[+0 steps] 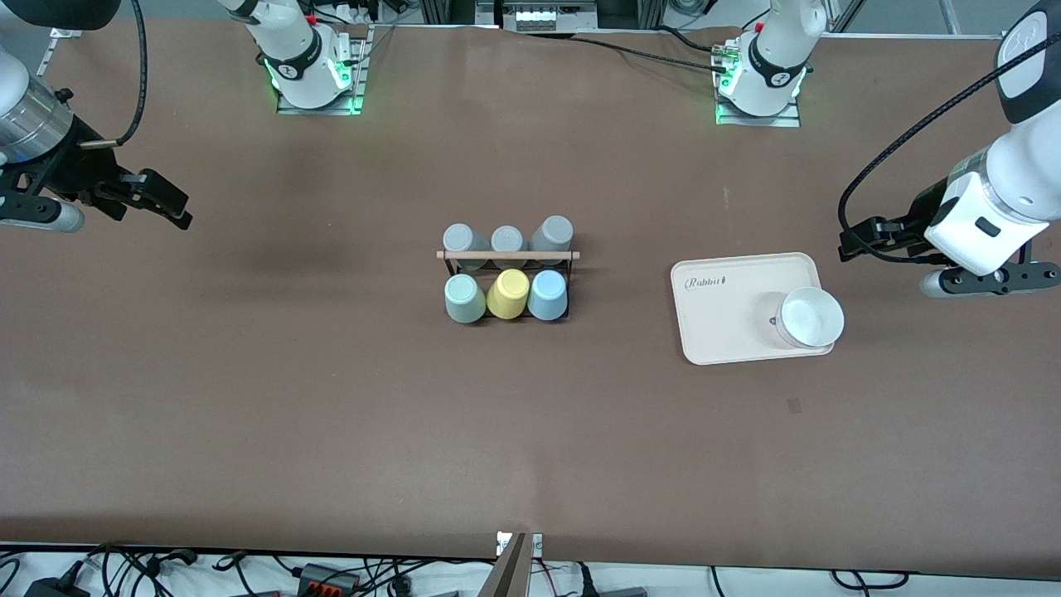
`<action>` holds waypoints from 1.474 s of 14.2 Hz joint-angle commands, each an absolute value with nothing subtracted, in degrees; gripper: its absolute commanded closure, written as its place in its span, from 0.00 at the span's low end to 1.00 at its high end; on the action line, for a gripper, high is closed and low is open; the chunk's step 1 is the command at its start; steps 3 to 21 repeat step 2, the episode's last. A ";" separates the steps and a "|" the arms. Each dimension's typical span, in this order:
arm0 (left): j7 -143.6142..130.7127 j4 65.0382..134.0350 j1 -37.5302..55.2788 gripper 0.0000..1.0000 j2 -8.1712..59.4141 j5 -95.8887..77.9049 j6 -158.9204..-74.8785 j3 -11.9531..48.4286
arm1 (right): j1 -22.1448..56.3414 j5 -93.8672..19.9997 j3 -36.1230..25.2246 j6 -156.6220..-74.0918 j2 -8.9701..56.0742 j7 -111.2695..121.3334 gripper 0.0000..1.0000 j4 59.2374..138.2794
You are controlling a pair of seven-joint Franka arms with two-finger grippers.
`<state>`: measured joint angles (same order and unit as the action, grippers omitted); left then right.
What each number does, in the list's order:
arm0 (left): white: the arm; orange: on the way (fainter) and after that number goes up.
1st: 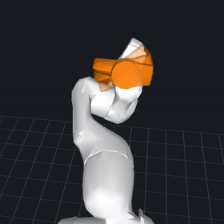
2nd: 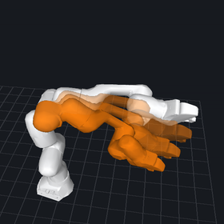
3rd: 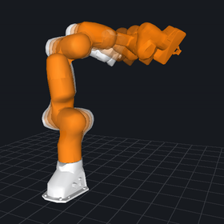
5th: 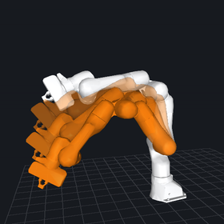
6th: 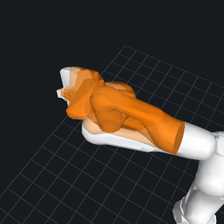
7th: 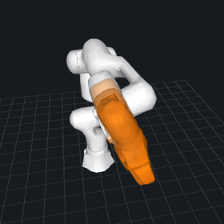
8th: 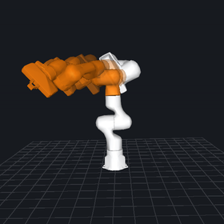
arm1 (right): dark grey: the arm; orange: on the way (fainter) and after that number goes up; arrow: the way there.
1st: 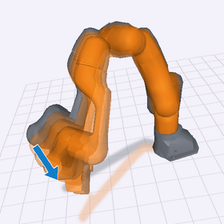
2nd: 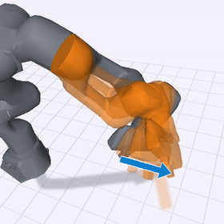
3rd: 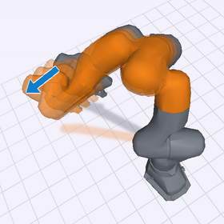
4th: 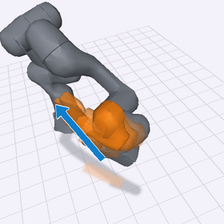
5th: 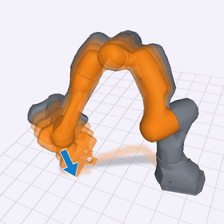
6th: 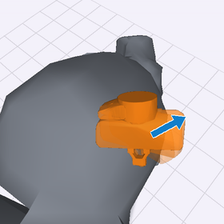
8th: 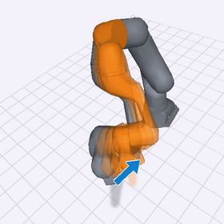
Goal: Hang scattered cups on rack with three cups
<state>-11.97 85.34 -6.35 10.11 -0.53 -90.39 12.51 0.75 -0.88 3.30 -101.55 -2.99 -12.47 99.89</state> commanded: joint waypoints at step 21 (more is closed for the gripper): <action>-10.99 84.38 -6.86 0.00 10.89 0.09 -90.09 12.83 | -0.26 -0.79 4.04 -100.29 -2.64 -11.25 0.00 98.26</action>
